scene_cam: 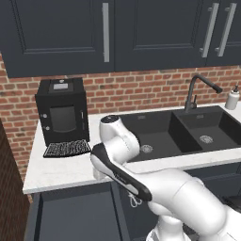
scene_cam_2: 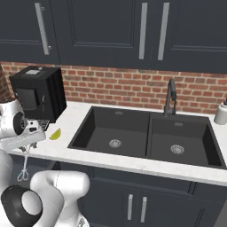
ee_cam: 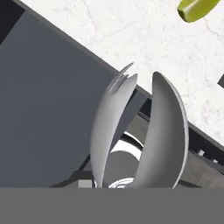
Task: Pick the tongs from the drawer and place it on the counter.
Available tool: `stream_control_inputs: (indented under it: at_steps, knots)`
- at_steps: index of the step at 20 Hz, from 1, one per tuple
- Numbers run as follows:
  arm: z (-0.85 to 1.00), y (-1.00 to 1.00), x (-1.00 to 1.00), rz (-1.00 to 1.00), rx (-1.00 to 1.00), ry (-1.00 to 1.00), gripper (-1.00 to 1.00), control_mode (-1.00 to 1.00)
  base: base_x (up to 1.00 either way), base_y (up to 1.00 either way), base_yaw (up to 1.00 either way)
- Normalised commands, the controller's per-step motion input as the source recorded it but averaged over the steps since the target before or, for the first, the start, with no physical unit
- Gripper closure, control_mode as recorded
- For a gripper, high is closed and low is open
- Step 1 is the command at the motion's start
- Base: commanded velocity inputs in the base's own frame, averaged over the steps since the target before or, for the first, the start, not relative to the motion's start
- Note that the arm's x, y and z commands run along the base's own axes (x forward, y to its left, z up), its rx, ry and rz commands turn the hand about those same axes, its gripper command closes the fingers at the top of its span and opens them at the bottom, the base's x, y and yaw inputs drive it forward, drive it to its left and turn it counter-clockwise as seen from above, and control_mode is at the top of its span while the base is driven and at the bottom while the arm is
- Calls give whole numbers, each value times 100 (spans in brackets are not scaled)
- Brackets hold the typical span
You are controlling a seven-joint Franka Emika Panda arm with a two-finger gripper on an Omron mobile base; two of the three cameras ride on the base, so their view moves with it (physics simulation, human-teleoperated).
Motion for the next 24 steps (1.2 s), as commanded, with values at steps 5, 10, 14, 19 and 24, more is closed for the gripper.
stream_control_inputs:
  at_steps: [5,10,14,19,24]
  knots:
    - [0,-13,94,-14,0,0,100,-100,0,0,0]
    - [0,-28,77,-15,0,0,100,-100,0,0,0]
    - [0,-39,50,-13,0,0,100,-100,0,0,0]
    - [-1,-29,55,-14,0,0,100,-100,0,0,0]
    - [-15,-11,54,-10,2,-2,100,-100,0,0,0]
